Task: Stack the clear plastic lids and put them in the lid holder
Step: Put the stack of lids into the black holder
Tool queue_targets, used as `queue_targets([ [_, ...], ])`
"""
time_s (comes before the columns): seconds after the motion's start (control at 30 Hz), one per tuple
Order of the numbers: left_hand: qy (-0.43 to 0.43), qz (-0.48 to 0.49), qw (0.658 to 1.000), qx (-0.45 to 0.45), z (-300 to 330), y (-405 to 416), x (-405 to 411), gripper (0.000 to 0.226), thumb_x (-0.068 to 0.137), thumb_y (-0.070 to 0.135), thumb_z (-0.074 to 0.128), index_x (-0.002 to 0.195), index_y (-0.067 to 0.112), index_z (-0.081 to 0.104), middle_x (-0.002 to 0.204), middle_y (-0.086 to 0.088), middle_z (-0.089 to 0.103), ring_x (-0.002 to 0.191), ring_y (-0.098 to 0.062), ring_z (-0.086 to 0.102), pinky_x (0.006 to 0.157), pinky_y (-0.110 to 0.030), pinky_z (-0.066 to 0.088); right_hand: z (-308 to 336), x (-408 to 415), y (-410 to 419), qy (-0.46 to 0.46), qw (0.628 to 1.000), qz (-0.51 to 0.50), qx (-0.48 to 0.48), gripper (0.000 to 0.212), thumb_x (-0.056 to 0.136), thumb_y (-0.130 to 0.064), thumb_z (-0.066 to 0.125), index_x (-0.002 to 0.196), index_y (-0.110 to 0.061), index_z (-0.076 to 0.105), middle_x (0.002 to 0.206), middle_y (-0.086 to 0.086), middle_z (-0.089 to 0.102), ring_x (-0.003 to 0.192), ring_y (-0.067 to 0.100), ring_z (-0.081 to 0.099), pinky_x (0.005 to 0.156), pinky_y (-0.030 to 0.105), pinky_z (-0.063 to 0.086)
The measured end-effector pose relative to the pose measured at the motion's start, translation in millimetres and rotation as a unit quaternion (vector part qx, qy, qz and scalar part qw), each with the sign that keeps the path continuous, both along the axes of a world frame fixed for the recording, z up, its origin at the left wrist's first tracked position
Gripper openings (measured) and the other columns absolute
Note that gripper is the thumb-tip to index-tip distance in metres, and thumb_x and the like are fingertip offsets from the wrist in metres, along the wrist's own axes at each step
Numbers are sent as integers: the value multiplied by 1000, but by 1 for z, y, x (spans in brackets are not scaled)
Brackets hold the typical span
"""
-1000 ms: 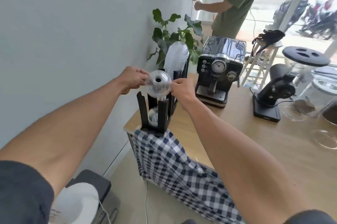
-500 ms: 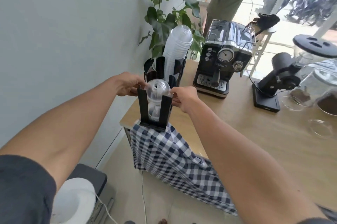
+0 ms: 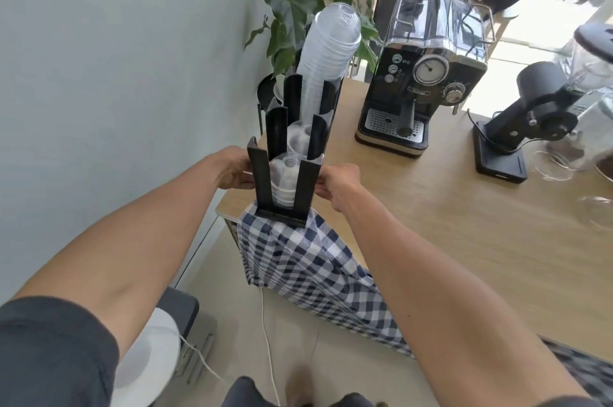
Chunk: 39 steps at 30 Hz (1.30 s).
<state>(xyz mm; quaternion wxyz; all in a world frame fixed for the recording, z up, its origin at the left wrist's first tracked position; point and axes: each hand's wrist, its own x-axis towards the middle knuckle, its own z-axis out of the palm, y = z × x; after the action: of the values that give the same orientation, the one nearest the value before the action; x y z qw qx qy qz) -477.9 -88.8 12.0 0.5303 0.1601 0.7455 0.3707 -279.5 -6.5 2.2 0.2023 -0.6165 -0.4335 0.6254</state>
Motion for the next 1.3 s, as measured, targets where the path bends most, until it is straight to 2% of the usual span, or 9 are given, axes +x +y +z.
queue_targets([
  [0.2, 1, 13, 1000, 13, -12, -1, 2, 11, 92, 7, 68, 83, 11, 70, 76, -4, 69, 72, -20, 70, 66, -30, 58, -2, -2, 1, -2, 1000, 4, -2, 12, 82, 9, 72, 75, 0, 69, 76, 16, 64, 71, 25, 57, 70, 35, 48],
  [0.3, 2, 13, 1000, 17, -11, -2, 2, 4, 91, 8, 71, 88, 9, 72, 79, -6, 71, 76, -23, 70, 73, -32, 60, 1, 1, 2, -9, 1000, 13, 5, 3, 82, 5, 73, 84, 5, 73, 78, 15, 66, 71, 25, 60, 68, 34, 51],
  [0.43, 35, 13, 999, 18, 5, -4, -1, 10, 95, 15, 66, 95, 7, 73, 89, -9, 73, 83, -26, 70, 90, -39, 58, 15, 7, 3, -10, 999, 43, 23, 9, 84, -9, 71, 91, -4, 73, 80, 8, 67, 75, 22, 61, 70, 35, 56],
  [0.5, 83, 23, 996, 29, 24, -4, -1, 9, 95, 16, 65, 94, 8, 71, 90, -8, 72, 81, -23, 70, 85, -36, 57, 27, 10, 8, -17, 998, 50, 39, 17, 84, -20, 69, 92, -6, 74, 80, 4, 70, 75, 20, 66, 75, 38, 59],
  [0.63, 244, 64, 965, 74, 71, 1, 1, 5, 88, 11, 65, 88, 7, 67, 87, -10, 71, 67, -19, 67, 67, -30, 52, 62, 21, 17, -23, 992, 75, 104, 14, 78, -22, 57, 82, -11, 66, 79, 5, 68, 67, 21, 61, 60, 32, 49],
  [0.73, 387, 68, 913, 109, 105, 7, 9, 16, 84, 26, 64, 84, 12, 71, 89, -7, 76, 81, -27, 73, 79, -38, 62, 85, 35, 26, -26, 978, 92, 185, 10, 88, -13, 55, 88, -9, 64, 84, 10, 67, 70, 20, 63, 64, 35, 51],
  [0.87, 496, 15, 854, 157, 142, 24, 55, 16, 93, 28, 62, 95, 17, 73, 94, -1, 72, 89, -25, 66, 86, -39, 57, 96, 72, 42, -48, 956, 107, 269, 15, 92, -11, 54, 93, -10, 69, 93, 9, 73, 86, 26, 71, 80, 43, 62],
  [1.13, 480, -95, 853, 184, 138, 70, 202, 15, 92, 27, 64, 99, 18, 73, 97, -2, 72, 93, -24, 66, 88, -37, 55, 98, 213, 62, -122, 935, 93, 319, 15, 97, -10, 53, 95, -17, 67, 98, 5, 69, 98, 28, 70, 88, 47, 60],
  [1.3, 455, -145, 861, 177, 112, 95, 302, 17, 81, 46, 63, 88, 32, 69, 107, 1, 73, 104, -25, 68, 95, -40, 56, 83, 315, 80, -137, 944, 54, 295, 12, 91, -15, 58, 84, -22, 64, 95, 6, 71, 94, 32, 73, 90, 51, 61],
])
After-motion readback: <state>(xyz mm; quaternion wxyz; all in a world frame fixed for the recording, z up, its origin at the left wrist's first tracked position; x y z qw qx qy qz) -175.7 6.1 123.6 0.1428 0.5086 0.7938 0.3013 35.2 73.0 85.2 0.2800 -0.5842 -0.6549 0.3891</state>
